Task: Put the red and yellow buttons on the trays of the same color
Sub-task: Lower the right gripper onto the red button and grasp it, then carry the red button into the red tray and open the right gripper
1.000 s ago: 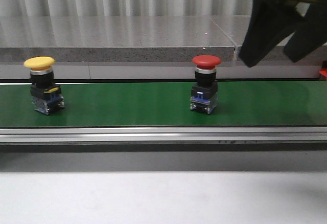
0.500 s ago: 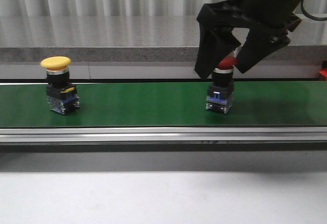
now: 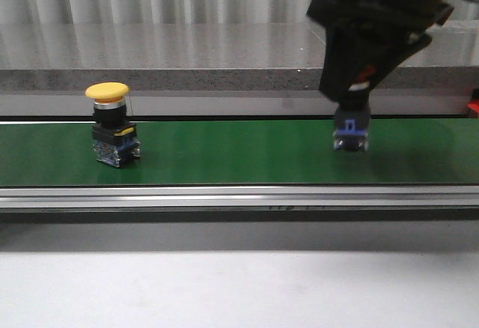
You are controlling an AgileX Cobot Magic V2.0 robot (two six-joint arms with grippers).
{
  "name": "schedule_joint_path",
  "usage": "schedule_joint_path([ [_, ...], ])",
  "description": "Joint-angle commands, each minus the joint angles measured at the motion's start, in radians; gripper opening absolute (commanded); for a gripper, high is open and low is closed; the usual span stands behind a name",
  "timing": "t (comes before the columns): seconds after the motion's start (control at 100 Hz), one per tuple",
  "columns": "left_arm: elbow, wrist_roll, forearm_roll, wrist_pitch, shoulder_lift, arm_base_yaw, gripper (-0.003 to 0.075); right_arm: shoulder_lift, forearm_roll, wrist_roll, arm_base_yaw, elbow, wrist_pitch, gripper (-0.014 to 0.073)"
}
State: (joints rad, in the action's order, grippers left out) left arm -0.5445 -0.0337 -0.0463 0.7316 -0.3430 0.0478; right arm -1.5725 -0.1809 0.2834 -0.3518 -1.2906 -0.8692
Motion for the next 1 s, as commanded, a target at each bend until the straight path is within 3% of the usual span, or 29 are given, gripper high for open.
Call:
schedule_joint_path([
  [0.0,-0.026,-0.012,0.005,-0.072,-0.007,0.007,-0.0021,0.085,0.018,-0.017,0.066,-0.096,-0.021,0.0056],
  [0.23,-0.026,-0.012,0.005,-0.072,-0.007,0.007,-0.0021,0.13,0.018,-0.089,0.363,-0.253,-0.024,0.0056],
  [0.52,-0.026,-0.012,0.005,-0.072,-0.007,0.007,-0.0021,0.075,0.01,-0.132,0.753,-0.264,0.122,0.0056],
  [0.74,-0.026,-0.012,0.005,-0.072,-0.007,0.007,-0.0021,-0.035,-0.131,-0.139,0.91,-0.264,0.201,0.0056],
  [0.99,-0.026,-0.012,0.005,-0.072,-0.007,0.007,-0.0021,-0.194,-0.147,-0.139,0.95,-0.264,0.243,0.0056],
])
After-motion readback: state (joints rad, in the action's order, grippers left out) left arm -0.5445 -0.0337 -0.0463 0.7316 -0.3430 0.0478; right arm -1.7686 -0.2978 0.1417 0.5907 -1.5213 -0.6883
